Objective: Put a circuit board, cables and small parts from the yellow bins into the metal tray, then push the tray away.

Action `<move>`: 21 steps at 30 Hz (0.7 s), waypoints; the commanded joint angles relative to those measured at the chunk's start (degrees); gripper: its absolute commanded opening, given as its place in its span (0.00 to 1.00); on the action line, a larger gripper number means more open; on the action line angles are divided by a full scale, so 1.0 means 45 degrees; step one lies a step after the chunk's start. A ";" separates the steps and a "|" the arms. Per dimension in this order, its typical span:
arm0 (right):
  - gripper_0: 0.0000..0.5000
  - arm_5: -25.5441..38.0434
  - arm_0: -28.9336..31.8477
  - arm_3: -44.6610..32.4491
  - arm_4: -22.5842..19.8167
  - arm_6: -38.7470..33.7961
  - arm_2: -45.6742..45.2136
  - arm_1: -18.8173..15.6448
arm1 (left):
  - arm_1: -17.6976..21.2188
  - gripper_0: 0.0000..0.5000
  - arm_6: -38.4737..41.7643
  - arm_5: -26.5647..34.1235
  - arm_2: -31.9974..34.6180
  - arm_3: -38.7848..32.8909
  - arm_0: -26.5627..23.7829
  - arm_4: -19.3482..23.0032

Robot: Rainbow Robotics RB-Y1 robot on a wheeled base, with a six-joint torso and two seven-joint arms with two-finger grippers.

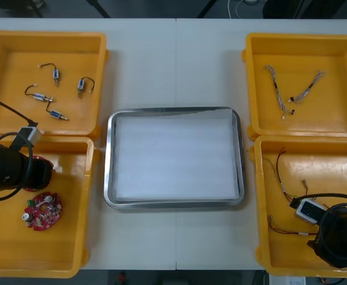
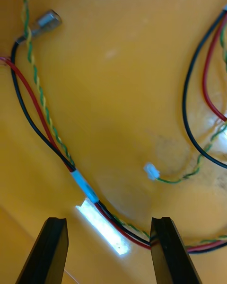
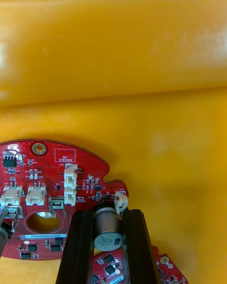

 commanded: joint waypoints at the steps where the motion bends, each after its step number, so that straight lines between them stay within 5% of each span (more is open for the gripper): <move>1: 1.00 -0.0183 -0.0307 -0.0060 0.0291 0.0291 0.0390 -0.0438 | 0.0276 0.00 0.0902 -0.0106 0.0008 -0.0087 0.0325 0.0024; 21: 1.00 -0.1687 -0.0425 0.0467 0.0545 0.0955 0.1308 -0.1063 | 0.0296 0.00 0.1253 0.3136 0.1746 -0.1024 -0.1043 0.0669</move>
